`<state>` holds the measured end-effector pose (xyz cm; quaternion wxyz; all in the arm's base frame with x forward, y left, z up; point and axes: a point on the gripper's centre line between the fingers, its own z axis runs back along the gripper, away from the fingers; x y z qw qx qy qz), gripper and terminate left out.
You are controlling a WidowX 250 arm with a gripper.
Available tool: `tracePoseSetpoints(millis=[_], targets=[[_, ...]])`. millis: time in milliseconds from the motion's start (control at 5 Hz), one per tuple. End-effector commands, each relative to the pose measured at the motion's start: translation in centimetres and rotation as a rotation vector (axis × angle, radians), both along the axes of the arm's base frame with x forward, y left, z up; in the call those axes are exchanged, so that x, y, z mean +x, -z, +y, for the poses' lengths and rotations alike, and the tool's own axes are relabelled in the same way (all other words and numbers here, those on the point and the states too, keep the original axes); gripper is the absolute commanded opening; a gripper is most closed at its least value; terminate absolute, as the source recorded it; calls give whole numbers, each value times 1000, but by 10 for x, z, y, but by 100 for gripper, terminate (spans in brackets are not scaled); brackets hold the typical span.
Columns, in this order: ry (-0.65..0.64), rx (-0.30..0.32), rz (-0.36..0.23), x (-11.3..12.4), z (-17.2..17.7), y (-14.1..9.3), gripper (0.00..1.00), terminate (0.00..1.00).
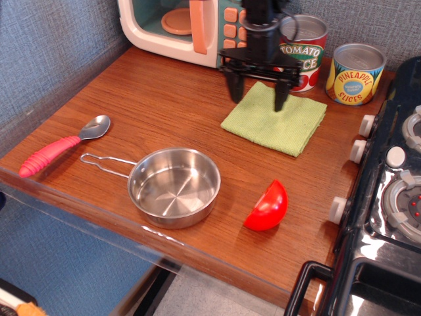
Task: Move the green towel between the microwave and spoon
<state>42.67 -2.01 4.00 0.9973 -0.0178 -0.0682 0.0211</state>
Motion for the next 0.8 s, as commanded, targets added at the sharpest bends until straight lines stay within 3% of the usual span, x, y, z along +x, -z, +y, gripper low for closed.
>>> tracePoseSetpoints(millis=[0,200,400,600], targets=[[79,39,-32,7,-20,-1,100,0],[67,49,39,5,-3,34,100,0],[60,36,87,2,10,47,100,0],[48,41,84,-4,20,41,100,0]])
